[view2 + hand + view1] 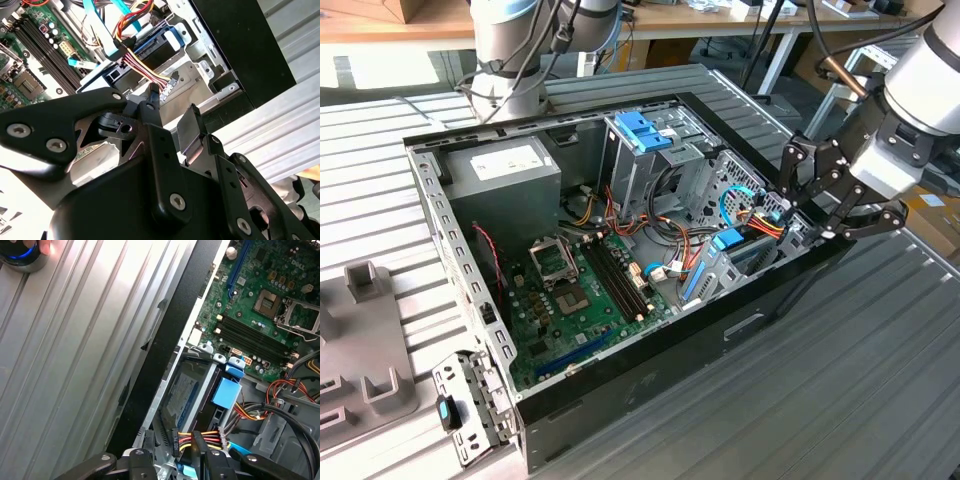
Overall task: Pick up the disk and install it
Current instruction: 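Insert the first disk wire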
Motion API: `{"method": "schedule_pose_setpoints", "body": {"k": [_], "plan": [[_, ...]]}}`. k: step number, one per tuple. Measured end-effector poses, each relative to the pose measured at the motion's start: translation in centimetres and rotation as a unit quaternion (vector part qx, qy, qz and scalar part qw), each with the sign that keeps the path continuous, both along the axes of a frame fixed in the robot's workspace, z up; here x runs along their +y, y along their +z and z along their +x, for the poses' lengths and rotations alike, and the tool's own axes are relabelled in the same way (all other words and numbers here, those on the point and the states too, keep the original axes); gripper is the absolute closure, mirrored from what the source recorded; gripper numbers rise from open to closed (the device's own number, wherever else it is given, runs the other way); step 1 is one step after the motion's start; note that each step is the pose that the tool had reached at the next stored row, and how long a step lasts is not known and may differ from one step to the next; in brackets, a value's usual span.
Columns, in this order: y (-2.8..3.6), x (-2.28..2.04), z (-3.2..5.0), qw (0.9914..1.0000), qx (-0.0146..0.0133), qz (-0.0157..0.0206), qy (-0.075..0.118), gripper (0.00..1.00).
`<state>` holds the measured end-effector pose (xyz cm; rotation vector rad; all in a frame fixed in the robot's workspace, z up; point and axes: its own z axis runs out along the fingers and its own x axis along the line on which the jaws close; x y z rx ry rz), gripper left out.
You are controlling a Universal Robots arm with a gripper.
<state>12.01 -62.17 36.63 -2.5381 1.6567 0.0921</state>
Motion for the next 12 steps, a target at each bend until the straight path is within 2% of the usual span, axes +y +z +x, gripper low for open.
{"method": "schedule_pose_setpoints", "body": {"k": [7, 12], "plan": [[-0.05, -0.25, -0.01, 1.0, 0.0, 0.0001, 0.0, 0.58], [-0.28, -0.12, -0.01, 1.0, 0.0, 0.0001, -0.001, 0.58]]}}
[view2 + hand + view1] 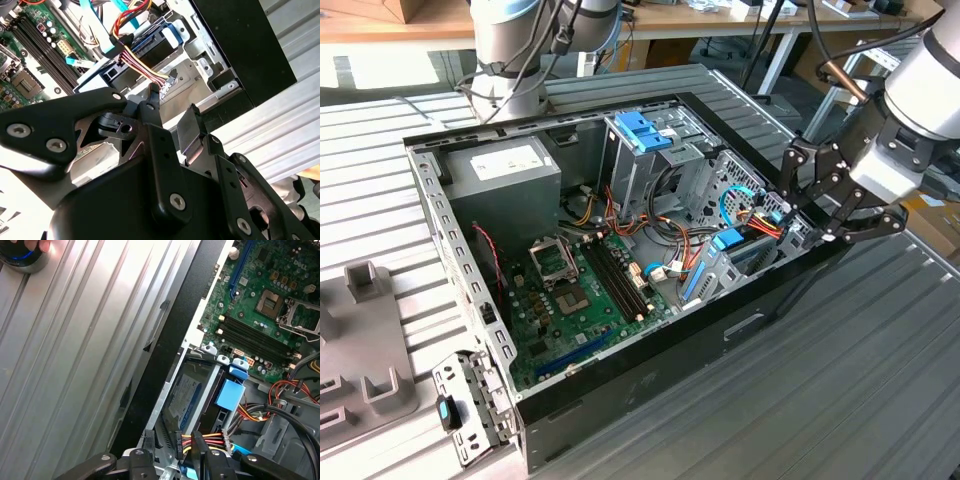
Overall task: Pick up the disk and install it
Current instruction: 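Insert the first disk wire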
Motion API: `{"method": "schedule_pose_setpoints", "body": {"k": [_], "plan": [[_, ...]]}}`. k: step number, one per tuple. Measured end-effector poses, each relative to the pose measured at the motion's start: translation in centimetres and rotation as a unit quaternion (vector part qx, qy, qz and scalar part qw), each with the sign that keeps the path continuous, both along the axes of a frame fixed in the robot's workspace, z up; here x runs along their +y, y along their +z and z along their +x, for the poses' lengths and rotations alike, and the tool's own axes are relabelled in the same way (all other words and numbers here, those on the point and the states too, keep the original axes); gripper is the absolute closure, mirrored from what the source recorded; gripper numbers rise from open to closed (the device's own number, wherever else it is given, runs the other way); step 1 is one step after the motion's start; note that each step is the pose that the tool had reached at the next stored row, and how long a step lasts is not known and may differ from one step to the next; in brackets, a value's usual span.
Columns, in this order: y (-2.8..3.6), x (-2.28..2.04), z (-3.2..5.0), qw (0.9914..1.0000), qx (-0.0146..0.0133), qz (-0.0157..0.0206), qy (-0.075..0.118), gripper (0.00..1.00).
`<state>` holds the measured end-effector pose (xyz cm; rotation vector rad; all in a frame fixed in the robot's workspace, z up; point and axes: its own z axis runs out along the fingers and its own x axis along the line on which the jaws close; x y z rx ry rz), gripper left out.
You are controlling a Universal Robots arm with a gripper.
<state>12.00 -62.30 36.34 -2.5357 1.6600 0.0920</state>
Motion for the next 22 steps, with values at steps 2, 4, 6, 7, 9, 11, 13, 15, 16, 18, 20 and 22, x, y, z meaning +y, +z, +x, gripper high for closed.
{"method": "schedule_pose_setpoints", "body": {"k": [2, 4, 6, 7, 9, 11, 13, 15, 16, 18, 20, 22], "plan": [[-0.06, 0.19, 0.0, 1.0, 0.0, 0.0, 0.0, 0.58], [-0.11, 0.47, 0.0, 1.0, 0.0, 0.0, 0.0, 0.58], [-0.18, 0.62, 0.0, 1.0, 0.0, 0.0, 0.0, 0.58], [-0.25, 0.64, 0.0, 1.0, 0.0, 0.0001, 0.0, 0.58], [-0.38, 0.73, 0.03, 1.0, 0.0001, -0.0001, 0.0, 0.58], [-0.52, 0.86, 0.05, 1.0, 0.0001, 0.0, 0.0, 0.58], [-0.66, 1.02, 0.05, 1.0, 0.0001, 0.0, 0.0, 0.58], [-0.92, 1.28, 0.05, 1.0, 0.0001, 0.0, 0.0, 0.58], [-1.01, 1.33, 0.04, 1.0, 0.0001, 0.0001, 0.0, 0.58], [-1.17, 1.36, 0.04, 1.0, 0.0001, 0.0, 0.0, 0.58], [-1.31, 1.36, 0.04, 1.0, 0.0001, 0.0, 0.0, 0.58], [-1.49, 1.36, 0.04, 1.0, 0.0001, -0.0001, 0.0, 0.58]]}}
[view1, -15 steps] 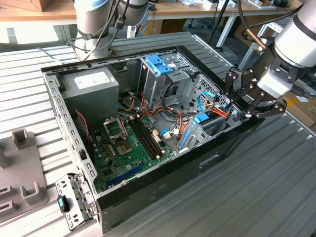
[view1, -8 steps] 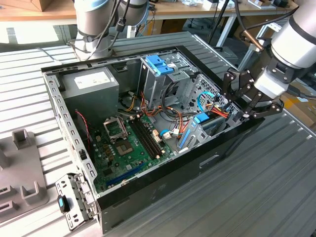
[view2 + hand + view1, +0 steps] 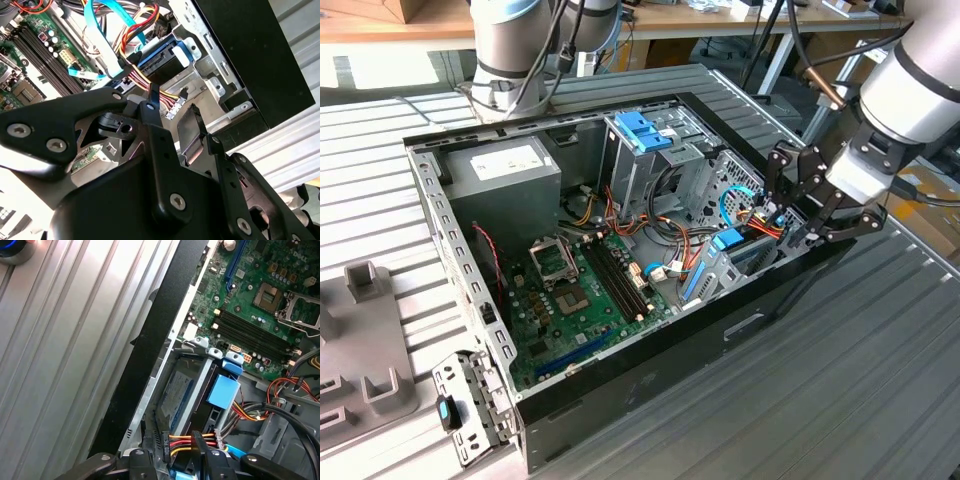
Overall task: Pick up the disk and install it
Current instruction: 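Insert the first disk wire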
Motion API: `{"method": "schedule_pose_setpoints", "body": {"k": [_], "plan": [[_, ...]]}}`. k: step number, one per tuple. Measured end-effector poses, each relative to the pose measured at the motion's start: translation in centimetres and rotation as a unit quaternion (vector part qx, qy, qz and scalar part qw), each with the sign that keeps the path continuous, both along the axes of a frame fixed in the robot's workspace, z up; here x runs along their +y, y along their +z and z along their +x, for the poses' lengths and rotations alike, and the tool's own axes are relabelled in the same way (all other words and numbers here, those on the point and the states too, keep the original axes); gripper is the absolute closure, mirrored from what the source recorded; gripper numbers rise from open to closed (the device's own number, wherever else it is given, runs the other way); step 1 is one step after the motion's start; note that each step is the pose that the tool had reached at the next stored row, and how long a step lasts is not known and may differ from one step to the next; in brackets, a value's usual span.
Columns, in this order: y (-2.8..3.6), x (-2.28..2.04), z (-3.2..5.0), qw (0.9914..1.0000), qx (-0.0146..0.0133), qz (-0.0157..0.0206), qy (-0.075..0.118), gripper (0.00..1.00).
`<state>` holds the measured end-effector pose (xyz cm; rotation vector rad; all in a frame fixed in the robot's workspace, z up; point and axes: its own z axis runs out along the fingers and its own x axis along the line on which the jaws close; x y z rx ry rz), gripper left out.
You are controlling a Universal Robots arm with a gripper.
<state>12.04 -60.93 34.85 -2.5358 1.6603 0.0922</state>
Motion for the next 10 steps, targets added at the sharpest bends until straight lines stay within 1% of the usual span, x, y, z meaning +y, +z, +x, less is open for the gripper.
{"method": "schedule_pose_setpoints", "body": {"k": [6, 10], "plan": [[-0.52, 0.0, 0.03, 1.0, 0.0, 0.0001, 0.0, 0.58], [-0.56, 0.0, 0.05, 1.0, 0.0, 0.0, 0.0, 0.58]]}}
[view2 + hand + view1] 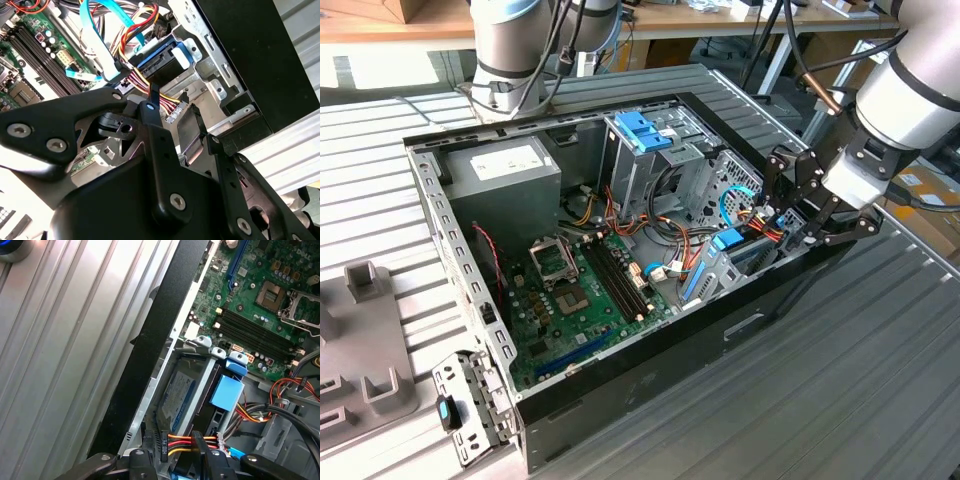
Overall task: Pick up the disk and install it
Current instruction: 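Insert the first disk wire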
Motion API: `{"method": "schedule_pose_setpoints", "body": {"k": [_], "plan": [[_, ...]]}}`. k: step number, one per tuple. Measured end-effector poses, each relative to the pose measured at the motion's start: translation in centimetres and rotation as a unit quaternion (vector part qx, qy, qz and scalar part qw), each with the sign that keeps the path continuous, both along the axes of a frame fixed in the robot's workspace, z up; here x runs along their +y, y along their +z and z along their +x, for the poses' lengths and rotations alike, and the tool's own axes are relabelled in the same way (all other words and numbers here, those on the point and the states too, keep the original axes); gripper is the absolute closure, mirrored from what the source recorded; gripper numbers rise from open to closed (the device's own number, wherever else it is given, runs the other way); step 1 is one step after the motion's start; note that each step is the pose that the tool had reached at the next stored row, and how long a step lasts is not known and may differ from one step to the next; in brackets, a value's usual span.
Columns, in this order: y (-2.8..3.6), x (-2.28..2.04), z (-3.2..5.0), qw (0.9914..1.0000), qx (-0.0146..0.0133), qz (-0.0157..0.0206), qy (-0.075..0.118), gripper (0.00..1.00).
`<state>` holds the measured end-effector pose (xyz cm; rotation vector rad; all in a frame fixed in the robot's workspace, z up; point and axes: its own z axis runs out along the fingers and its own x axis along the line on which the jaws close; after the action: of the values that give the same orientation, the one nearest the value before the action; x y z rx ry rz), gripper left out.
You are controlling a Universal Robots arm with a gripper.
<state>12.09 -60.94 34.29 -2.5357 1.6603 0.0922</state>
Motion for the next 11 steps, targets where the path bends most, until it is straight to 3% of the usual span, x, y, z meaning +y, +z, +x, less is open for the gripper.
{"method": "schedule_pose_setpoints", "body": {"k": [5, 8, 11], "plan": [[0.0, 0.0, 0.01, 1.0, 0.0, 0.0, 0.0, 0.59], [0.0, 0.0, 0.02, 1.0, 0.0, 0.0, 0.0, 0.83], [0.0, 0.0, 0.03, 1.0, 0.0, 0.0, 0.0, 0.83]]}}
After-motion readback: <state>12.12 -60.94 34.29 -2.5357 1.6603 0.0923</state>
